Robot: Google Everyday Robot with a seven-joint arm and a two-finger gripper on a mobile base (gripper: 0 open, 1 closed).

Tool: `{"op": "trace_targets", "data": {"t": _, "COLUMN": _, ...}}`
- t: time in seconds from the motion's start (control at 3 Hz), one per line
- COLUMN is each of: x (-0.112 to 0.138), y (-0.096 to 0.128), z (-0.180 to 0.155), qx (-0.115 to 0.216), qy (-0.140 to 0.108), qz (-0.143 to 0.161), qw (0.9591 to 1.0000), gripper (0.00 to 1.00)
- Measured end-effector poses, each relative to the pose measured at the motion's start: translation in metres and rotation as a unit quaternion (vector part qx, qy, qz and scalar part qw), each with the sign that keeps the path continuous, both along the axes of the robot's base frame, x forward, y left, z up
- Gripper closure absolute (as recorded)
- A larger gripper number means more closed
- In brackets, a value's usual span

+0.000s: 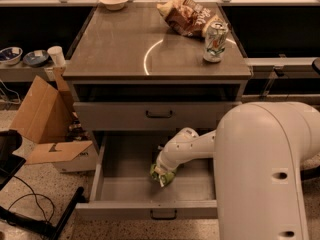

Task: Pick green jalapeno chip bag from middle drawer and place on counter

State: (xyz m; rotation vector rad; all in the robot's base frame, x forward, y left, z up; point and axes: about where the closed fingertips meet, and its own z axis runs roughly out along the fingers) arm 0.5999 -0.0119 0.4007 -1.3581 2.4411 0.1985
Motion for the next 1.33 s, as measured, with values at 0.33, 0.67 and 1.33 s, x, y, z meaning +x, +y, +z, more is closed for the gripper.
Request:
{"op": "trace_targets", "data": {"t": 0.33, "x": 0.0, "y": -0.001, "z": 0.03, "qx": -0.004, "qy": -0.013, "qz": 0.018, "qw": 0.9997, "gripper": 1.0}}
{"op": "trace_targets", "data": {"t": 0.67, "x": -0.033, "y": -0.016, "z": 0.081, "qx": -0.017, "qy": -0.011, "qz": 0.04, "qw": 0.999, "gripper": 1.0}}
{"op": "trace_targets", "data": {"t": 1.33, "x": -0.108, "y": -0.052, "z": 0.235, "qx": -0.06, "qy": -0.027, "qz": 0.068, "qw": 0.9955, "gripper": 1.0}}
